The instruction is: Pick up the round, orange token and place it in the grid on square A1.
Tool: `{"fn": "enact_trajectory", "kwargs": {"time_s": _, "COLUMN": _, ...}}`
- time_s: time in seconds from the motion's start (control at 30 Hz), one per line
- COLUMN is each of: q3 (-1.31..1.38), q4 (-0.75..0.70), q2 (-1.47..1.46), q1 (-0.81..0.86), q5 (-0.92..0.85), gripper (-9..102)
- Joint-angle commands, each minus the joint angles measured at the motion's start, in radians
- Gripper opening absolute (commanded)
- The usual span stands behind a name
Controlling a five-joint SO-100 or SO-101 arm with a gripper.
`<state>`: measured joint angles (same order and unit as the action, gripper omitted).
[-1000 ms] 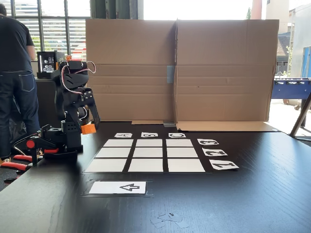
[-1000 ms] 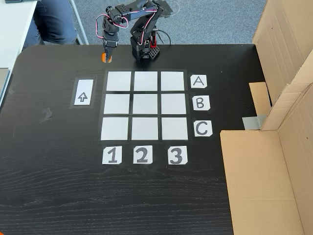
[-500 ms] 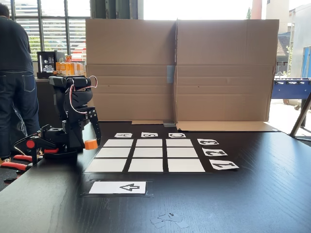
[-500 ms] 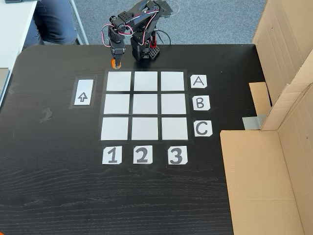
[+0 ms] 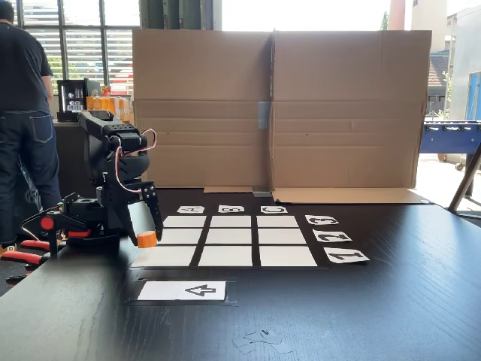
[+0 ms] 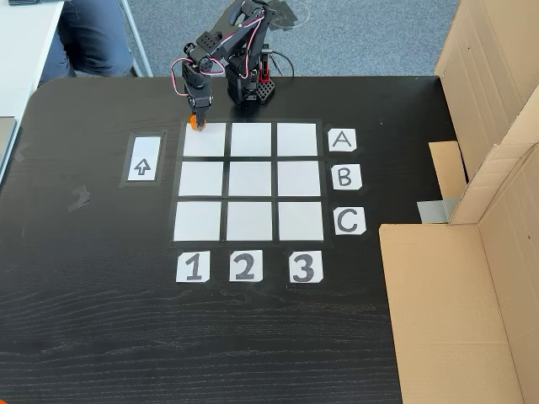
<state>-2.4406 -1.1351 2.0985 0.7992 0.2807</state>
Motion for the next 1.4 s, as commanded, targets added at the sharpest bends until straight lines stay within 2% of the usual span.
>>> {"fn": "enact_trajectory", "kwargs": {"time_s": 0.0, "q3": 0.005, "q4": 0.026, "q2": -0.021, "q1": -0.038, "q5": -0.002, "gripper": 2}}
{"fn": "enact_trajectory", "kwargs": {"time_s": 1.37, "q3": 0.0, "q4": 0.087, "q2": -0.124, "q1": -0.074, "q5": 0.002, "gripper": 5}}
